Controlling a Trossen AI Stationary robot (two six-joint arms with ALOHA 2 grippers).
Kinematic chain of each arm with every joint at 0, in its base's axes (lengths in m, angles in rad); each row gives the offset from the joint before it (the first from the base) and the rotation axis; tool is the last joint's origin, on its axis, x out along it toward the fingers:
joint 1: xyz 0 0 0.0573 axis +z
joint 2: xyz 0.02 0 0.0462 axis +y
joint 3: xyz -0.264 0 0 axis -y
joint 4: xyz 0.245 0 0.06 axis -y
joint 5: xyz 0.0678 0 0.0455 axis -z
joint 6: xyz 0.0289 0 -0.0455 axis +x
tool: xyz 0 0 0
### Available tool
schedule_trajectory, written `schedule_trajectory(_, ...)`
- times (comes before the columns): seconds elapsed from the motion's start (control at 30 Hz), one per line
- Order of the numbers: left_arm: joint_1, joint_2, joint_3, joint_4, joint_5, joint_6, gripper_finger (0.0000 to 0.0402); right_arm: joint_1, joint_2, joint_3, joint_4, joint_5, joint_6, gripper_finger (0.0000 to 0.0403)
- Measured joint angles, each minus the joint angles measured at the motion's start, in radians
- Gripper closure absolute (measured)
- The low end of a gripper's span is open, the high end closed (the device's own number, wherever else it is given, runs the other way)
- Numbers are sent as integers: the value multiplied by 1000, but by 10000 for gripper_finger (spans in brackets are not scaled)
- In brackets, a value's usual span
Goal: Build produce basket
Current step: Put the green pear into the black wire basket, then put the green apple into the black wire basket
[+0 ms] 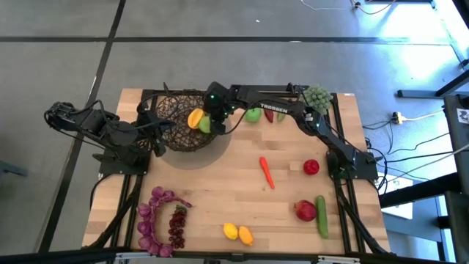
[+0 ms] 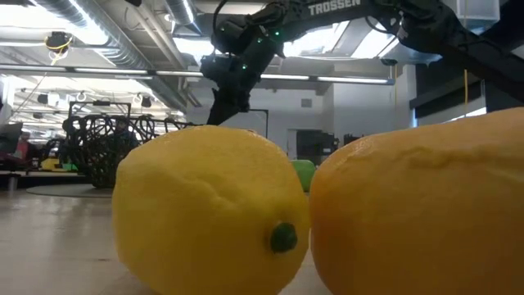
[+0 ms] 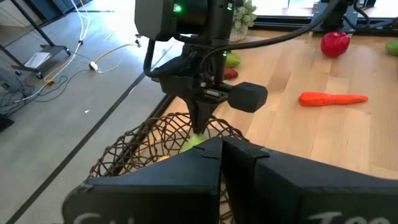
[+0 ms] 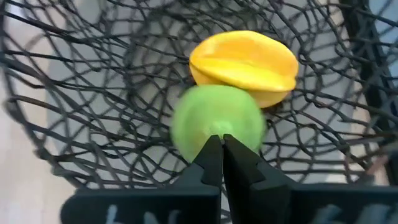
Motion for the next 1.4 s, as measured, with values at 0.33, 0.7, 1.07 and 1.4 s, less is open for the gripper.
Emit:
schedule_trajectory(0.33,0,0,0,0,0,0,401,0,0,0,8,-18,-2,390)
schedule_trajectory(0.7,0,0,0,0,0,-3,401,0,-1,0,11,3,1,342)
schedule_trajectory(1.07,0,0,0,0,0,-2,401,-3,-9,1,34,24,-26,309)
schedule_trajectory(1.4,0,0,0,0,1,-7,401,11,-149,2,-6,27,-96,309)
